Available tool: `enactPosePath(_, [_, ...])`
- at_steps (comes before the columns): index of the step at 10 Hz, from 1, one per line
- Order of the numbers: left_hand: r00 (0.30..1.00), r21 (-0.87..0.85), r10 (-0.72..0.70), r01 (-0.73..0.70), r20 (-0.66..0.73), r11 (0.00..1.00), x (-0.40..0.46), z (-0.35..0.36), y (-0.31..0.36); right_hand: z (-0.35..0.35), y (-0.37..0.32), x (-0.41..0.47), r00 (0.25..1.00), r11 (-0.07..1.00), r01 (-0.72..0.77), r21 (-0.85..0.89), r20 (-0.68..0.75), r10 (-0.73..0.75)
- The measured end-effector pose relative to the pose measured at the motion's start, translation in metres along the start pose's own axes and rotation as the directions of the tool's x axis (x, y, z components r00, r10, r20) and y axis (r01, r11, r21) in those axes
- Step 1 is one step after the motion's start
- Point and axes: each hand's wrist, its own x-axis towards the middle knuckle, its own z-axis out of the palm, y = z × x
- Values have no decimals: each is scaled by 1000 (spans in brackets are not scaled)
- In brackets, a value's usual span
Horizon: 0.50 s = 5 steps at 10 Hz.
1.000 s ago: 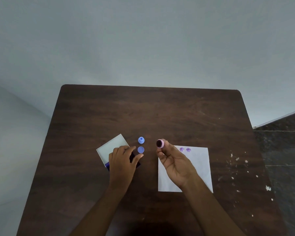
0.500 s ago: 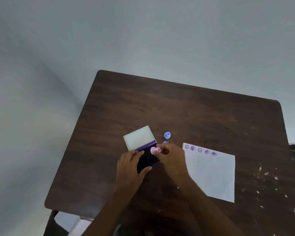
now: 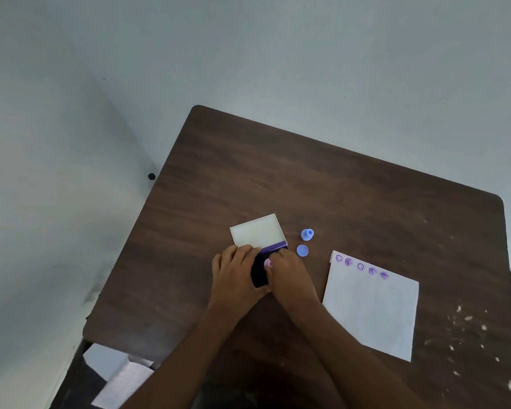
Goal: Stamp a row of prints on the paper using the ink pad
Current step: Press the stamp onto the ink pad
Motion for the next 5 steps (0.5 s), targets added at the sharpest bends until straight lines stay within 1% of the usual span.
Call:
enactPosePath(1, [1000, -16, -3, 3, -21, 1000, -1, 0, 0, 9, 4, -13, 923, 963, 240, -125, -277, -266])
enactPosePath(2, [1000, -29, -9, 8, -30, 1000, 0, -1, 0, 7, 2, -19, 920, 957, 263, -125, -268, -288])
enactPosePath(3, [1000, -49, -18, 17, -20, 999, 2, 0, -1, 8, -1, -18, 910, 954, 268, -138, -289, -297])
enactPosePath(5, [999, -75, 9, -12, -42, 997, 2, 1, -7, 11, 3, -18, 884, 936, 303, -177, -316, -346])
